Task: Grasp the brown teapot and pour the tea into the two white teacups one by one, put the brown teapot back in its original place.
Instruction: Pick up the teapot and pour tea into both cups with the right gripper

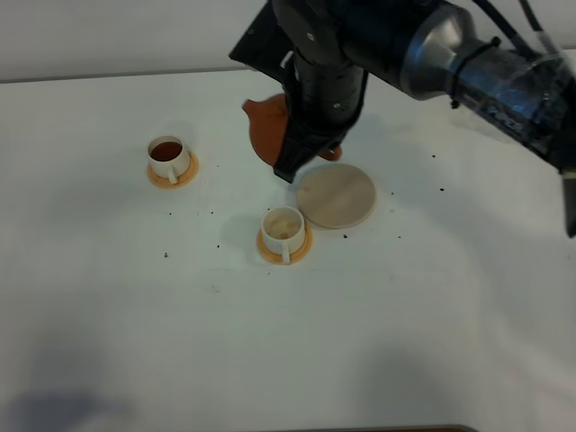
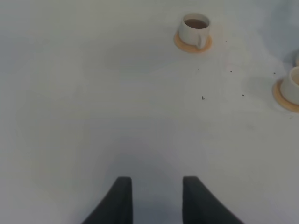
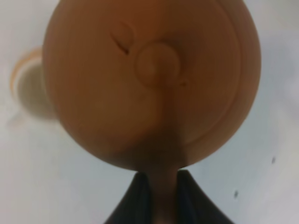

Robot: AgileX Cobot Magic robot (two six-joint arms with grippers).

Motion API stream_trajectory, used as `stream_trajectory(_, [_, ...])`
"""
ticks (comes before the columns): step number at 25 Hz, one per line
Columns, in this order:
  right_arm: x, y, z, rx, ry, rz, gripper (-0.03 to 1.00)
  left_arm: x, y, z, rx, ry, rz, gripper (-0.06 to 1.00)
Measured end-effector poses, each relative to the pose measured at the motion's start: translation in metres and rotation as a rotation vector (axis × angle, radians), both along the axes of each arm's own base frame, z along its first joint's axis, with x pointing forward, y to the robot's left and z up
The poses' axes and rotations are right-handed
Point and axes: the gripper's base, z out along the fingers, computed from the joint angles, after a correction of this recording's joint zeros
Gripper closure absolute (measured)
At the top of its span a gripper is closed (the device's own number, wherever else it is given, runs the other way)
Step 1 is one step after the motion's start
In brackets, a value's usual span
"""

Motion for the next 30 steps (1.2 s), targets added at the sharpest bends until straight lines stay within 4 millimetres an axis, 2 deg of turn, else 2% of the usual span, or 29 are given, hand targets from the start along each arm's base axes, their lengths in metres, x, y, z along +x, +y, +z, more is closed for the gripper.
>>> stream_trajectory(9, [-0.039, -0.046, 0.004, -0.028, 0.058, -0.082, 0.88, 0.0, 0.0, 0.0, 0.0, 0.0, 0.0, 0.68])
stream_trajectory(15, [-0.06, -0.071, -0.01, -0.039, 0.074, -0.11, 0.88, 0.0, 0.0, 0.0, 0.0, 0.0, 0.0, 0.68])
stream_trajectory(22, [-0.066, -0.086, -0.035, -0.07, 0.037, -0.158, 0.88, 0.0, 0.0, 0.0, 0.0, 0.0, 0.0, 0.68])
stream_trajectory(26, [-0.069, -0.089, -0.055, -0.054, 0.023, -0.134, 0.88, 0.0, 0.0, 0.0, 0.0, 0.0, 0.0, 0.68])
stream_trajectory(30, [-0.069, -0.09, -0.065, -0.027, -0.019, -0.094, 0.88, 0.0, 0.0, 0.0, 0.0, 0.0, 0.0, 0.68])
